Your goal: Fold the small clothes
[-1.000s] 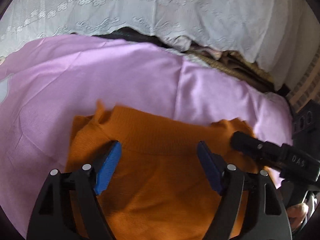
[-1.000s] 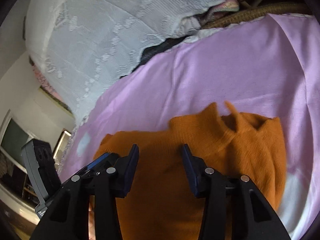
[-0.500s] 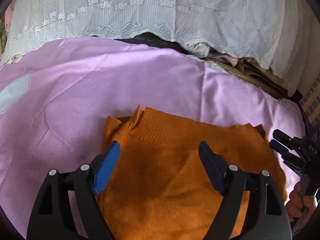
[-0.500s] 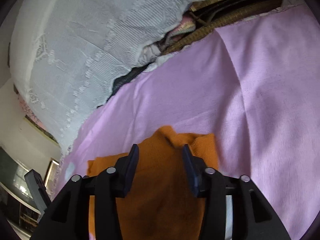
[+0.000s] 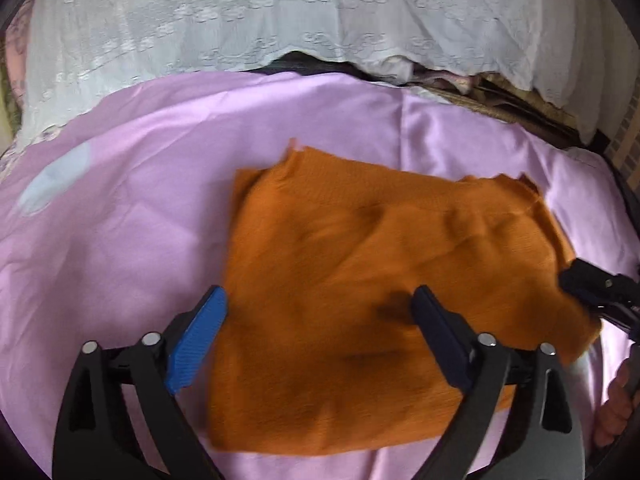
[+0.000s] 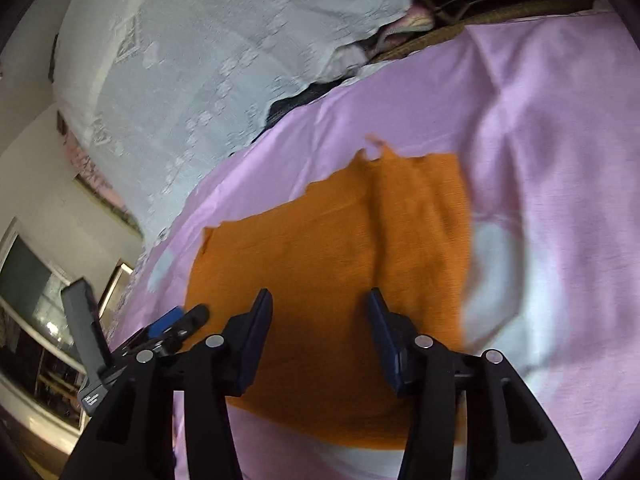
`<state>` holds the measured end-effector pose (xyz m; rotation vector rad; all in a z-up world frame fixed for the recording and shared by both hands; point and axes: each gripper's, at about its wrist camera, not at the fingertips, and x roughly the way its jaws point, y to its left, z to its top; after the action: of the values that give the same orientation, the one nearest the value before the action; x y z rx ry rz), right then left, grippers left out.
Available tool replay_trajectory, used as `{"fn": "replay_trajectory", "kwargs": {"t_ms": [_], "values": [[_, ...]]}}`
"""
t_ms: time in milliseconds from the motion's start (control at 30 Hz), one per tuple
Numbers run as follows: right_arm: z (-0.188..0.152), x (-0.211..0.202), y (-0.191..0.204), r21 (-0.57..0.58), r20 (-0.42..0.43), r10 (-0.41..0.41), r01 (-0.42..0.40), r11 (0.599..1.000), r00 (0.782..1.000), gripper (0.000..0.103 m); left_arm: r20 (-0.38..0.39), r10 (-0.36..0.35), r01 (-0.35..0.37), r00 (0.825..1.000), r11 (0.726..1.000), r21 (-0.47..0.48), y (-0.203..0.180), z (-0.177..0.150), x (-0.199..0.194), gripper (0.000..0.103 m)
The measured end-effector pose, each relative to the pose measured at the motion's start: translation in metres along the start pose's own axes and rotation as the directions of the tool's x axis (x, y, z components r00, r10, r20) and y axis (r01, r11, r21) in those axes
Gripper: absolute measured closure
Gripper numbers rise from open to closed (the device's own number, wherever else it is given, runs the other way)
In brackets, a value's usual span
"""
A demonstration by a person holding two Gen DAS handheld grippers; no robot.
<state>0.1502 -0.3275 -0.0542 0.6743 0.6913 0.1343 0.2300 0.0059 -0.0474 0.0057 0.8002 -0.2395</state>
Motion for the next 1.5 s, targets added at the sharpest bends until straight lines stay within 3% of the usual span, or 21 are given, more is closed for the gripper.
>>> {"fn": "replay_trajectory", "kwargs": {"t_ms": [33,100,167,200,233,267,367,467,533,600,633,700,767,833,933,1067,1200,1300,1400,1500], "values": [[0.001,-0.006,-0.008,0.022,0.014,0.004,-0.004,1.0,1.0,0.056,-0.013,0.005,-0.006,1.0,0.999,-0.044,0.012,-0.001,0.001,0.007],[0.001,-0.018,-0.022,0.069,0.036,0.001,-0.004,0.998,0.999,0.058,-0.038,-0.065,0.058,0.997,0.985,-0.161,0.038,-0.003,0.001,0.008],[0.0,-0.026,-0.035,0.121,0.055,0.003,-0.01,0.993,0.998,0.057,-0.028,-0.076,0.068,0.997,0.975,-0.212,0.049,-0.006,-0.003,0.01],[-0.001,-0.031,-0.039,0.141,0.063,-0.012,0.002,0.99,0.998,0.049,-0.014,-0.05,0.046,0.999,0.976,-0.21,0.05,-0.007,-0.01,0.011],[-0.003,-0.037,-0.041,0.16,0.072,-0.077,0.065,0.985,0.994,0.049,-0.002,-0.032,0.031,0.999,0.98,-0.199,0.047,-0.008,-0.015,0.012],[-0.005,-0.043,-0.041,0.163,0.087,-0.087,0.071,0.984,0.992,0.049,0.011,-0.025,0.027,1.0,0.983,-0.183,0.042,-0.009,-0.02,0.012],[-0.01,-0.056,-0.023,0.125,0.127,-0.003,-0.013,0.992,0.992,0.049,0.065,-0.066,0.073,0.996,0.991,-0.108,0.019,-0.011,-0.039,0.012],[-0.016,-0.059,0.012,-0.003,0.136,0.056,-0.056,0.998,0.989,0.047,0.098,-0.101,0.106,0.99,0.993,-0.047,-0.001,-0.011,-0.048,0.011],[-0.021,-0.048,0.029,-0.06,0.085,0.098,-0.093,0.994,0.992,0.042,0.082,-0.138,0.14,0.987,0.99,-0.022,-0.011,-0.014,-0.045,0.011],[-0.026,-0.033,0.035,-0.086,0.026,0.091,-0.088,0.992,0.996,0.038,0.02,-0.099,0.099,0.995,0.995,0.0,-0.016,-0.015,-0.03,0.011],[-0.03,-0.02,0.035,-0.098,-0.017,0.052,-0.053,0.994,0.999,0.038,-0.048,-0.054,0.055,0.997,0.998,0.006,-0.016,-0.018,-0.012,0.011],[-0.034,-0.006,0.026,-0.103,-0.066,-0.011,0.004,0.995,0.998,0.038,-0.092,-0.06,0.059,0.994,0.998,-0.01,-0.012,-0.018,0.001,0.007],[-0.032,-0.009,0.023,-0.086,-0.053,0.008,-0.013,0.996,0.999,0.038,-0.068,-0.046,0.046,0.997,0.999,-0.002,-0.012,-0.018,-0.005,0.007],[-0.029,-0.018,0.028,-0.108,-0.013,-0.023,0.021,0.994,1.0,0.038,-0.044,-0.022,0.023,0.999,1.0,0.012,-0.014,-0.016,-0.011,0.007],[-0.023,-0.023,0.047,-0.188,0.058,-0.061,0.071,0.98,0.996,0.037,0.012,-0.063,0.064,0.998,0.998,-0.017,-0.011,-0.005,-0.021,0.007],[0.002,-0.004,0.06,-0.179,0.069,-0.029,0.041,0.983,0.997,0.035,0.05,-0.076,0.079,0.996,0.994,-0.073,-0.005,0.019,-0.018,0.007],[0.022,0.027,0.05,-0.11,0.046,-0.04,0.045,0.993,0.998,0.034,0.037,-0.026,0.028,0.999,0.997,-0.071,-0.005,0.027,0.005,0.007],[0.024,0.051,0.038,-0.093,0.003,-0.064,0.064,0.994,0.998,0.033,-0.036,0.017,-0.019,0.999,0.999,-0.048,-0.007,0.025,0.035,0.007],[0.02,0.055,0.046,-0.169,0.0,-0.081,0.08,0.982,0.997,0.02,-0.066,-0.021,0.015,0.998,0.995,-0.095,0.001,0.027,0.043,0.005],[0.013,0.058,0.057,-0.236,-0.008,-0.099,0.094,0.967,0.995,0.008,-0.058,-0.007,0.002,0.998,0.996,-0.086,-0.001,0.025,0.041,0.004]]}}
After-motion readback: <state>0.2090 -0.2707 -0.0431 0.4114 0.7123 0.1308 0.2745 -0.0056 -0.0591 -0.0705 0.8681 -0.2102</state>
